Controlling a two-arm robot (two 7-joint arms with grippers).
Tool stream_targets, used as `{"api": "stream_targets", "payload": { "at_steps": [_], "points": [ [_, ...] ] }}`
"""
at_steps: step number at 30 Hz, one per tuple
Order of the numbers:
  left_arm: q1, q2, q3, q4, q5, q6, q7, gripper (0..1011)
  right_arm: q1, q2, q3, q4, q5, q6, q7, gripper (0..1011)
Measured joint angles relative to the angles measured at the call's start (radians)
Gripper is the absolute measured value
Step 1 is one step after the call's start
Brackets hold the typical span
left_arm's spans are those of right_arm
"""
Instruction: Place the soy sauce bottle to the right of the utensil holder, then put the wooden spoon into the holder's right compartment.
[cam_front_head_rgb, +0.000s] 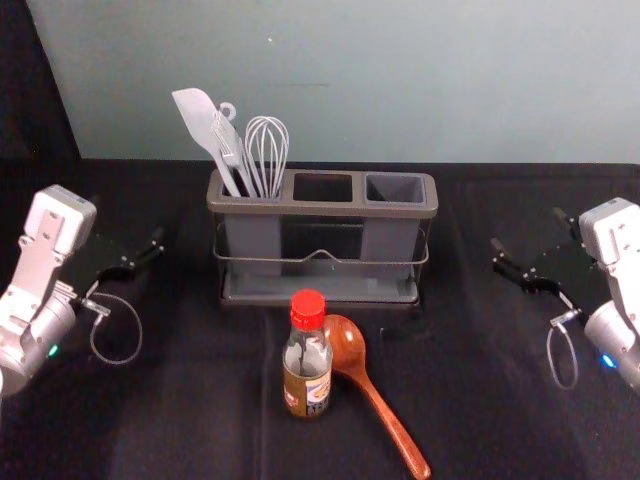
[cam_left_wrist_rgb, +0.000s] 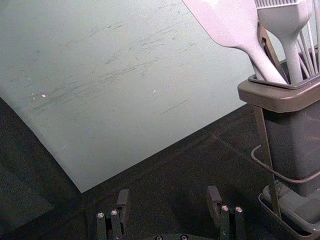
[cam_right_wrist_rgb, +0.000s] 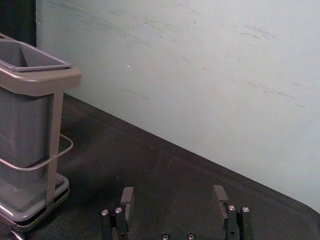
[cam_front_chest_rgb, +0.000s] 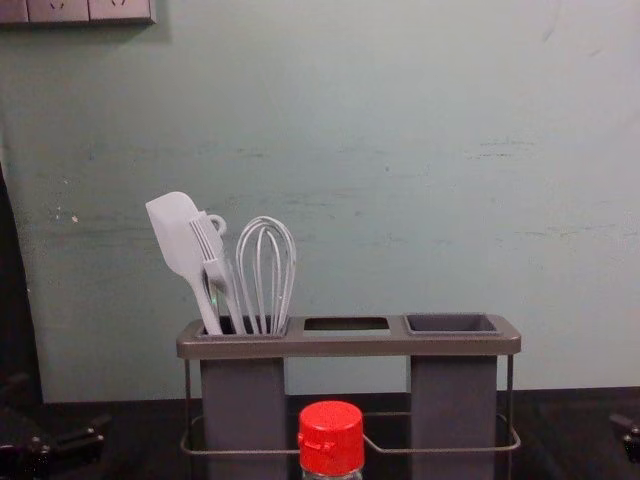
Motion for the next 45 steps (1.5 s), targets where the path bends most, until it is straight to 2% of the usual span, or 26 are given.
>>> {"api": "stream_targets", "payload": {
  "at_steps": [40, 45],
  "points": [
    [0.0, 0.0, 0.0, 0.0, 0.0, 0.0, 0.0, 1000, 0.0, 0.0, 0.0, 0.0, 0.0, 0.0, 0.0, 1003],
    [0.0, 0.0, 0.0, 0.0, 0.0, 0.0, 0.0, 1001, -0.046, 0.011, 0.02, -0.045, -0.015, 0.0, -0.015, 1002]
  ]
}}
